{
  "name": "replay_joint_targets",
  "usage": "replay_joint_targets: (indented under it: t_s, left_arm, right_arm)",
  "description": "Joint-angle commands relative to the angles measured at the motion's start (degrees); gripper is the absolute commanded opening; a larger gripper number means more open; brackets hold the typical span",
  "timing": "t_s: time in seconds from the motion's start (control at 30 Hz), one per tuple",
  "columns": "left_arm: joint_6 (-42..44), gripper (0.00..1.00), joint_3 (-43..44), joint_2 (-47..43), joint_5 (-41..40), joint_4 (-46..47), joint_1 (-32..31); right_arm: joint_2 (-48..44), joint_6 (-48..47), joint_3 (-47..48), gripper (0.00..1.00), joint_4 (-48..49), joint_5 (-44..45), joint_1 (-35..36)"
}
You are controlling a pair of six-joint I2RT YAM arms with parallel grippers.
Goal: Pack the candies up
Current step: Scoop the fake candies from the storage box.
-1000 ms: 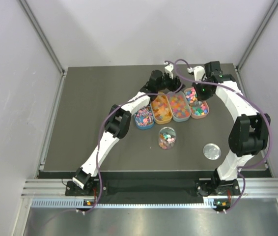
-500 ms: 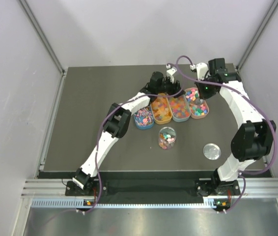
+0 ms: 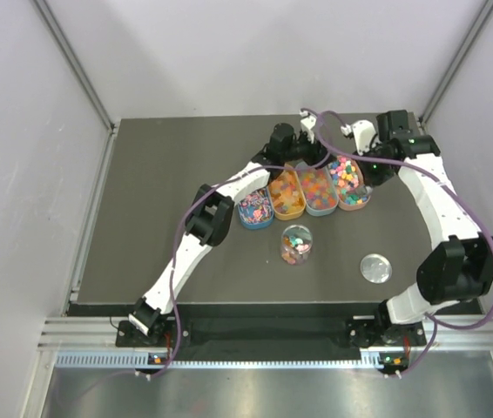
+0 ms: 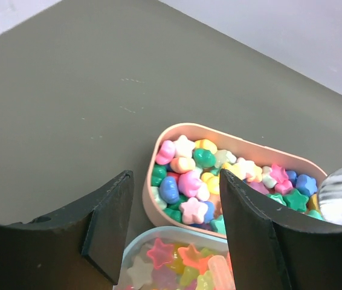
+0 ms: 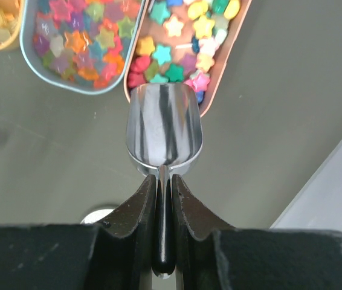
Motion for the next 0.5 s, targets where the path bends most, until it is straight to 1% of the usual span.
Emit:
replay_joint_targets:
  t_s: [0.0,0.23,0.47]
  left_arm:
    - [-0.34,0.64,1.95,1.03,0.21,3.43,-0.97]
    - [-0.95,0.64,2.04,2.43,0.12,4.92,-1.94]
    - [-0.78,0.65,3.01,4.10,0.30,4.93,-1.85]
  right_arm:
    - [2.05,-1.34,0.33,0.00,-2.28,1.29,-0.35]
    - [5.39,-1.52,0.69,0.00,-3.08,2.69,-0.35]
    - [7.23,-0.99,-0.02,0.00,-2.64,2.08,-0.26]
